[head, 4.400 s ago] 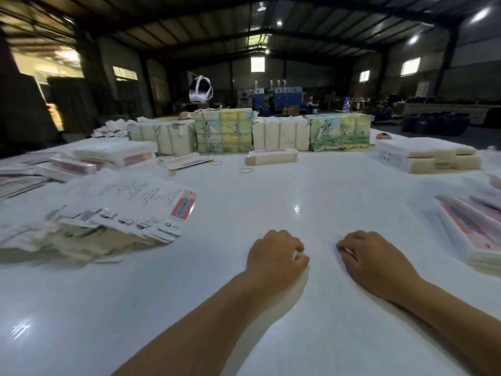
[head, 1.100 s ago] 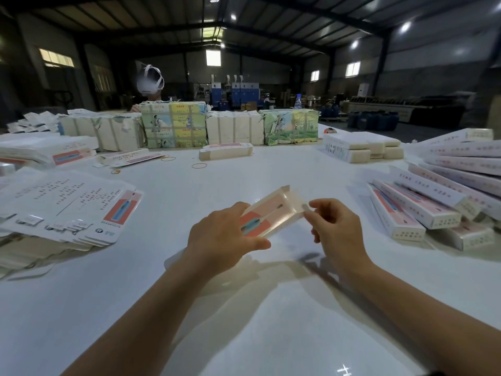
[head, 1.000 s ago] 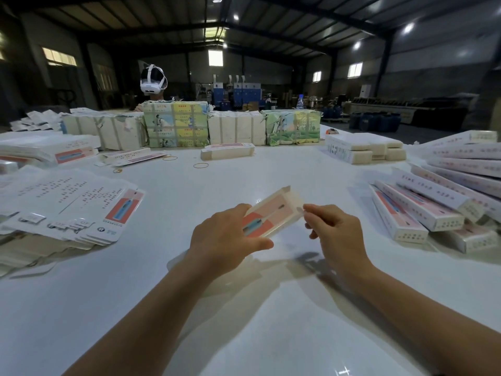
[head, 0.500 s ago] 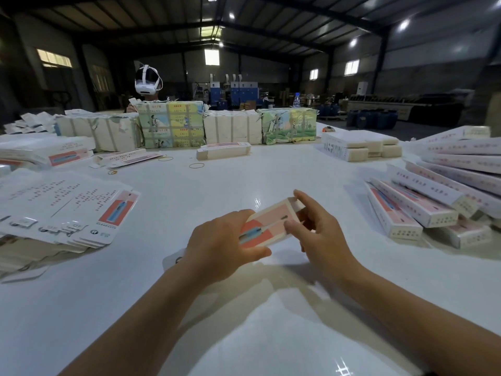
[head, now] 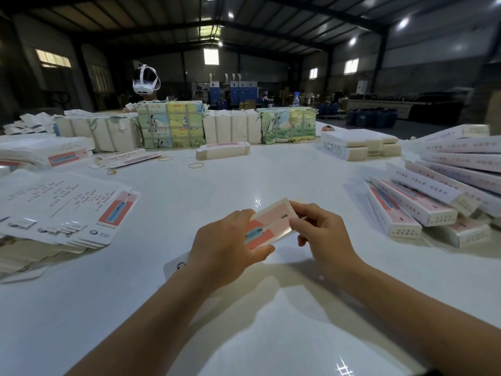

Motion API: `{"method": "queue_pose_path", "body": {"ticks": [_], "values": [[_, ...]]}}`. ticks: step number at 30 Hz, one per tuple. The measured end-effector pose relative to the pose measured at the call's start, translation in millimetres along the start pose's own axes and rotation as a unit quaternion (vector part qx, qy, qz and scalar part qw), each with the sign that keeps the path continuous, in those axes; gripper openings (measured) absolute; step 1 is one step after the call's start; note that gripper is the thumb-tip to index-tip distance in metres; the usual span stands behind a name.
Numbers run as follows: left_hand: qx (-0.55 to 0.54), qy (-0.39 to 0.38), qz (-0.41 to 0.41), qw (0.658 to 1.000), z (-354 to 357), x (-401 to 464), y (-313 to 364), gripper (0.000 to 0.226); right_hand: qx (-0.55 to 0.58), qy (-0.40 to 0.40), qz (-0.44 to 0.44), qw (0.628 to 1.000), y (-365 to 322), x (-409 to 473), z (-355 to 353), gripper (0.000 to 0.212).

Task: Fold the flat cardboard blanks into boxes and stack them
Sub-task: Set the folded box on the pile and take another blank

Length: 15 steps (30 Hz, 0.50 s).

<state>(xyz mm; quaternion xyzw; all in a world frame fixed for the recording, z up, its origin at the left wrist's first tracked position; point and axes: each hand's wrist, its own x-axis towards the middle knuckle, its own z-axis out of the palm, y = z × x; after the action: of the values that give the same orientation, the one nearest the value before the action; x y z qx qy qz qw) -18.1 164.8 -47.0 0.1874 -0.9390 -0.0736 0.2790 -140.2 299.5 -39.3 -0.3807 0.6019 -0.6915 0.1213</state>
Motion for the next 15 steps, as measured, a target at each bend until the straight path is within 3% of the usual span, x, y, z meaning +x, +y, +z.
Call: {"method": "queue_pose_path", "body": {"ticks": [4, 6, 7, 9, 11, 12, 13, 15], "values": [[0.005, 0.004, 0.000, 1.000, -0.7, 0.0, -0.5, 0.059, -0.005, -0.008, 0.006, 1.000, -1.5, 1.6, -1.2, 0.037], [-0.001, 0.013, -0.003, 1.000, -2.0, 0.1, -0.4, 0.060, -0.086, 0.032, -0.038, 0.995, -3.2, 2.5, -1.7, 0.027], [-0.005, 0.020, -0.004, 1.000, -3.0, 0.4, -0.3, 0.059, -0.152, 0.060, -0.056, 0.985, -4.2, 3.3, -3.1, 0.030], [-0.009, 0.028, -0.006, 1.000, -4.6, -0.1, 0.1, 0.058, -0.204, 0.081, -0.030, 0.975, -1.5, 7.2, -7.4, 0.068], [-0.011, 0.022, -0.002, 1.000, -4.6, -1.1, 1.5, 0.058, -0.033, 0.040, 0.117, 0.992, -2.6, 10.1, -8.7, 0.089], [-0.011, 0.016, 0.001, 1.000, -4.2, -1.5, 2.6, 0.059, 0.096, 0.004, 0.186, 0.978, -2.0, 11.3, -8.5, 0.088], [-0.009, 0.009, 0.004, 1.000, -3.5, -1.5, 3.7, 0.059, 0.200, -0.023, 0.223, 0.954, -1.9, 11.9, -7.7, 0.078], [0.001, -0.002, 0.005, 1.000, -2.4, -0.7, 5.1, 0.058, 0.240, -0.032, 0.219, 0.945, -0.6, 13.3, -6.9, 0.042]]}}
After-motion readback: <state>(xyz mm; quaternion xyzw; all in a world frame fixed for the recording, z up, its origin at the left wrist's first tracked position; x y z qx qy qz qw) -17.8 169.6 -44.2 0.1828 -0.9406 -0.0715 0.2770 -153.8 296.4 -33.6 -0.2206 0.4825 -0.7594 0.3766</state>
